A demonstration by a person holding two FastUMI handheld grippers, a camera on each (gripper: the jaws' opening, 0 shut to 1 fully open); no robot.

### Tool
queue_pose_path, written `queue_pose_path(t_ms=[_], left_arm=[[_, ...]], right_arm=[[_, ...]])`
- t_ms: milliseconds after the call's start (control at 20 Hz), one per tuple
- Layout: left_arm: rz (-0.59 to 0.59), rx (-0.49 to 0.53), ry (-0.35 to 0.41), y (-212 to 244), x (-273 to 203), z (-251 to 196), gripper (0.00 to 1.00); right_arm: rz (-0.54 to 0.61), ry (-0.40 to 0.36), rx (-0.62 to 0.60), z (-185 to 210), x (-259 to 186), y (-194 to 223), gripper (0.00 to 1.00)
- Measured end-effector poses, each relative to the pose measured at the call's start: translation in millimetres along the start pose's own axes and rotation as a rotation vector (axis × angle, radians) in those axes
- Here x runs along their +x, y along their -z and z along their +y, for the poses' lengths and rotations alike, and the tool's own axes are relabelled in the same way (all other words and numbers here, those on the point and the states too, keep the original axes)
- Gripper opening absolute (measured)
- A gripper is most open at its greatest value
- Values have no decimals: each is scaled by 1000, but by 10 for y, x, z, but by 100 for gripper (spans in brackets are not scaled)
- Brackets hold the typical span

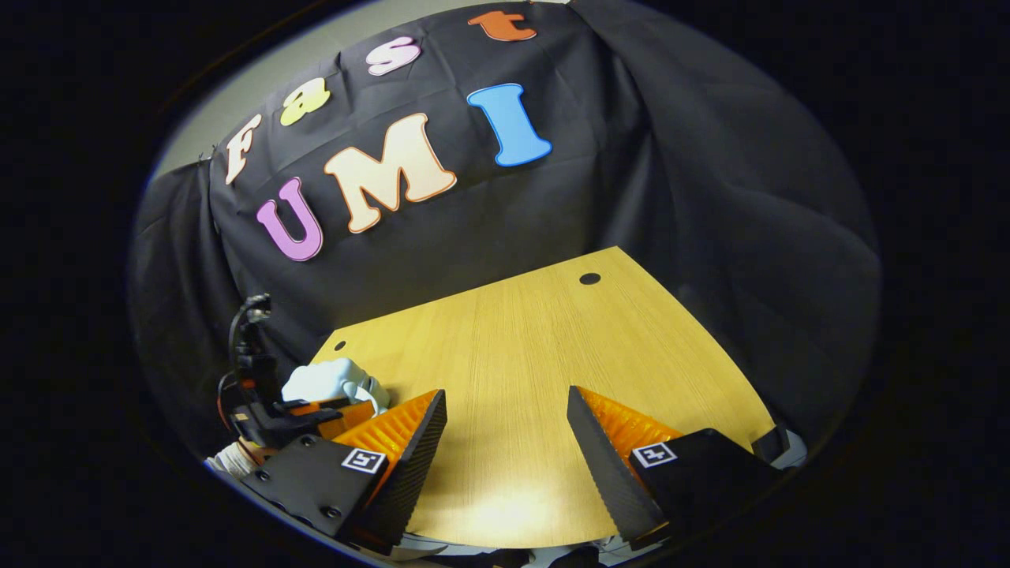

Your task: First open the suitcase, pack the skin care products into it, and then close the suitcase.

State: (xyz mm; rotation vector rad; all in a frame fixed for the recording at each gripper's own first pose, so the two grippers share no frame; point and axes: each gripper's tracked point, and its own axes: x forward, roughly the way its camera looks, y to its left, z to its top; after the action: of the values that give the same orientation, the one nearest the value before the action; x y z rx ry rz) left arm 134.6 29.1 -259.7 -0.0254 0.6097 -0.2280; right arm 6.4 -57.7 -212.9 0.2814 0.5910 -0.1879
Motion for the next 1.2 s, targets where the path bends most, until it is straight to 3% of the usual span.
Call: queue_pose_path(t_ms=[50,100,300,450,600,800,1200], left_arm=[[-72,16,-28,-177,-93,25,79],[-144,30,-46,-404,-204,20,95],[-410,0,-85,-1188,-911,-109,95],[-526,-76,-14,-1604,-1210,-279,94],[-550,-116,31,-1766,-1346,-321,95],[-616,-87,39,-2017,-1468,-278,91],[-640,-66,56,-2190,-1491,-234,91]], right_arm=[[-18,-10,-5,74,9,-49,94],[-44,-19,-14,130,13,-136,97],[-209,-38,-92,365,-144,-650,98],[-356,-42,-174,610,-354,-1108,98],[-484,-71,-244,904,-633,-1467,96],[-612,-81,-312,1178,-934,-1719,99],[-693,-82,-327,1374,-1221,-1912,99]])
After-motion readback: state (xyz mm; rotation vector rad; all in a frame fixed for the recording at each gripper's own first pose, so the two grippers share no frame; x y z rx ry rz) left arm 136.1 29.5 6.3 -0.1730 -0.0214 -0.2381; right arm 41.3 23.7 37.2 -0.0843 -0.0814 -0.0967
